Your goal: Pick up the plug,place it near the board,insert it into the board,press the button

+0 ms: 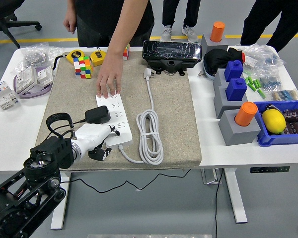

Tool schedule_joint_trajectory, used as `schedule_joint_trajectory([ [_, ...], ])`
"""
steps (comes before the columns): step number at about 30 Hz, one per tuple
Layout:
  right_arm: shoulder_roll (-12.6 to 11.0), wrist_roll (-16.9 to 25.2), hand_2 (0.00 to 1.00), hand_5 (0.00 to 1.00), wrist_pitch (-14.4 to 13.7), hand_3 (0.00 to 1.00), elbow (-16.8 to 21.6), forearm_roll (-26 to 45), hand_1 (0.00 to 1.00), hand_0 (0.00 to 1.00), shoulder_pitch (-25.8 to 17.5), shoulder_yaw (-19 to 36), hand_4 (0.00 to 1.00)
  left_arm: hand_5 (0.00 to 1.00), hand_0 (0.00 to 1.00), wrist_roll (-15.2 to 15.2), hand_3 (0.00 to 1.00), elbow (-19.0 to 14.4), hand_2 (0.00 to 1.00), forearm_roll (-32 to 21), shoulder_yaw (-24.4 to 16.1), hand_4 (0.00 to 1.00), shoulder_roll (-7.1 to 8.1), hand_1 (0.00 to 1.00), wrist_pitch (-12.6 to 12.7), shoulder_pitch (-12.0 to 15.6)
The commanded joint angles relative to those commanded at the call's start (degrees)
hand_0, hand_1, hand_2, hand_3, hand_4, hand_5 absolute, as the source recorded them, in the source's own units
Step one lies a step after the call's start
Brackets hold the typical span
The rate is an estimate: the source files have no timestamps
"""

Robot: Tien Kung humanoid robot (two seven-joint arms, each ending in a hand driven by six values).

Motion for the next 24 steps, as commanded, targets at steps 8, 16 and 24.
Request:
schedule_joint_trajectory([
  [8,-0.1,-0.1,0.710,0.995,0.1,0.755,0.0,0.2,0.694,0.783,0.1,-0.1,0.998,0.002,0.206,-0.1,0.761,1.2,0.115,-0.3,0.8,0.555,-0.36,0.007,-0.2,0.1],
  [16,0.0,-0.1,0.710,0.996,0.0,0.755,0.0,0.2,0.694,0.783,0.2,0.0,0.998,0.002,0.207,-0.4,0.759,-0.1,0.115,-0.1,0.3,0.550,-0.23,0.006,0.3,-0.3],
  [24,0.0,0.1,0.710,0.994,-0.1,0.755,0.0,0.2,0.694,0.783,0.3,0.1,0.998,0.002,0.207,-2.8,0.646,-3.4,0.109,-2.9,-3.4,0.516,-0.33,0.004,1.7,-0.8],
])
